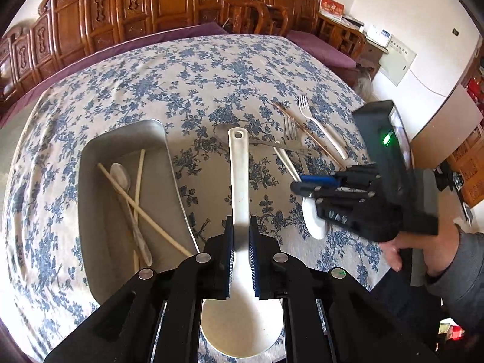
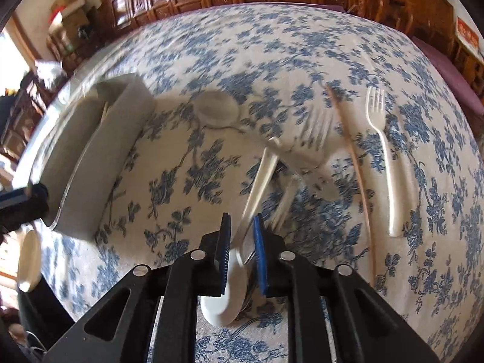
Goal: Organize utensils
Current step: 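Carry the white spoon into the grey tray and open the left gripper while the right holds its spoon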
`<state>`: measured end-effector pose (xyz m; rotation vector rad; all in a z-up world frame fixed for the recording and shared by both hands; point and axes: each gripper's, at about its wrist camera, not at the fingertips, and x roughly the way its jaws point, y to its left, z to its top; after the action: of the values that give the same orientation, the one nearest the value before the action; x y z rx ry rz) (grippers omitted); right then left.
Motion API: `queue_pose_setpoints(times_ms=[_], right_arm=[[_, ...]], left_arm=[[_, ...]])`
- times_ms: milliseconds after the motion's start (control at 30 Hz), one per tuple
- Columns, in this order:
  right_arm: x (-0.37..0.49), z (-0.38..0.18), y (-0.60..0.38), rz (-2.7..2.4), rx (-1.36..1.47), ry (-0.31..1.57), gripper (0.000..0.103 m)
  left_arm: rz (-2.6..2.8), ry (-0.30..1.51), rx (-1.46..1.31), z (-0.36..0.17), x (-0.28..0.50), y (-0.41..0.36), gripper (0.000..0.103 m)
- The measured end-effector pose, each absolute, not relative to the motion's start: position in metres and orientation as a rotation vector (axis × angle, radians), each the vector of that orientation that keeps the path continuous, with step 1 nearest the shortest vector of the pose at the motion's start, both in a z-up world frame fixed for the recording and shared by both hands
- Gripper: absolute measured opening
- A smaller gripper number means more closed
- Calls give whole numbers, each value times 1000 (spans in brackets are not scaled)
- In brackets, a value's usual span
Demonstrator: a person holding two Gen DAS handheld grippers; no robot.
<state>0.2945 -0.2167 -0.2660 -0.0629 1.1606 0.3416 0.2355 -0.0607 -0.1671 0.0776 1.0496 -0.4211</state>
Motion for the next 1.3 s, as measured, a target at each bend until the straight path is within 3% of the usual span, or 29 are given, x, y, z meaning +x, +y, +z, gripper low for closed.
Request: queue_pose_setpoints(times_ms=[167,300,1300], right_arm=[[293,-266,-208,302,-115,1170,21],[291,-266,-209,279,-121,1183,9],[284,-184,-257,298,-27,1016,8]], left_arm=[[-414,1037,64,-162,232,-53,8],[-401,1028,60,-160,231,-48,8],[-258,1025,25,-165,275,4,8]])
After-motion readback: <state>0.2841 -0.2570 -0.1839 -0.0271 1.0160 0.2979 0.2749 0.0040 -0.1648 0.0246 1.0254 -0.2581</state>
